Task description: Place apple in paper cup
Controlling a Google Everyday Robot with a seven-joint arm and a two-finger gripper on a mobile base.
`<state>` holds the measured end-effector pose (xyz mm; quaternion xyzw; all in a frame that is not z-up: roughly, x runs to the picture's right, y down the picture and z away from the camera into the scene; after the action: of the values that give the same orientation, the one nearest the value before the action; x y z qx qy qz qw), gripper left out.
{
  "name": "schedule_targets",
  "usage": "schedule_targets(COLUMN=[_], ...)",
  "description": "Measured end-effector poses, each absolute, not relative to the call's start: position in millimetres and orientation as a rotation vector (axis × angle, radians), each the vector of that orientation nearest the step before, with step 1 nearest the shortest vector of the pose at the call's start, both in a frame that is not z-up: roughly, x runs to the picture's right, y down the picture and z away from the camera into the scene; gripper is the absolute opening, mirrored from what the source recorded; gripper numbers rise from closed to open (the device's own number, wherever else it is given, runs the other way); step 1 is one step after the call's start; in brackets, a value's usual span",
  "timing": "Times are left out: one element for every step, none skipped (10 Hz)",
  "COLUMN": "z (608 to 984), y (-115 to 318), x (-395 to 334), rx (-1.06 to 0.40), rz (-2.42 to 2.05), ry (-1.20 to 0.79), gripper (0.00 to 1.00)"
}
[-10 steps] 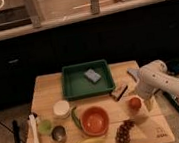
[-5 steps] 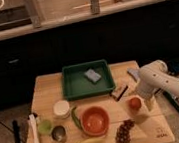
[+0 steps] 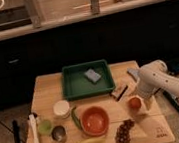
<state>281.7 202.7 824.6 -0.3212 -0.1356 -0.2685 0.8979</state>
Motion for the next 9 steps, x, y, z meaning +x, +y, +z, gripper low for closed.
schedule_targets(z=[825.4, 825.8, 826.5, 826.8, 827.1, 827.4, 827.4, 827.9, 828.0], y=[202.5, 203.2, 203.4, 202.9, 203.3, 203.5, 204.4, 204.6, 204.6], x=[280.8, 280.1, 278.2, 277.1, 276.9, 276.7, 276.4, 275.1, 274.4], rx=[-0.666, -0.668, -0.670, -0.672, -0.674, -0.676, -0.679, -0.682, -0.685], rz=[-0.563, -0.566, -0.572, -0.575, -0.577, -0.578, -0.580, -0.583, -0.586], ry=[-0.286, -0.289, -0.292, -0.293, -0.294, -0.296, -0.296, -0.298, -0.299], gripper=[0.75, 0.75, 0.73, 0.69, 0.68, 0.68, 0.68, 0.68, 0.64])
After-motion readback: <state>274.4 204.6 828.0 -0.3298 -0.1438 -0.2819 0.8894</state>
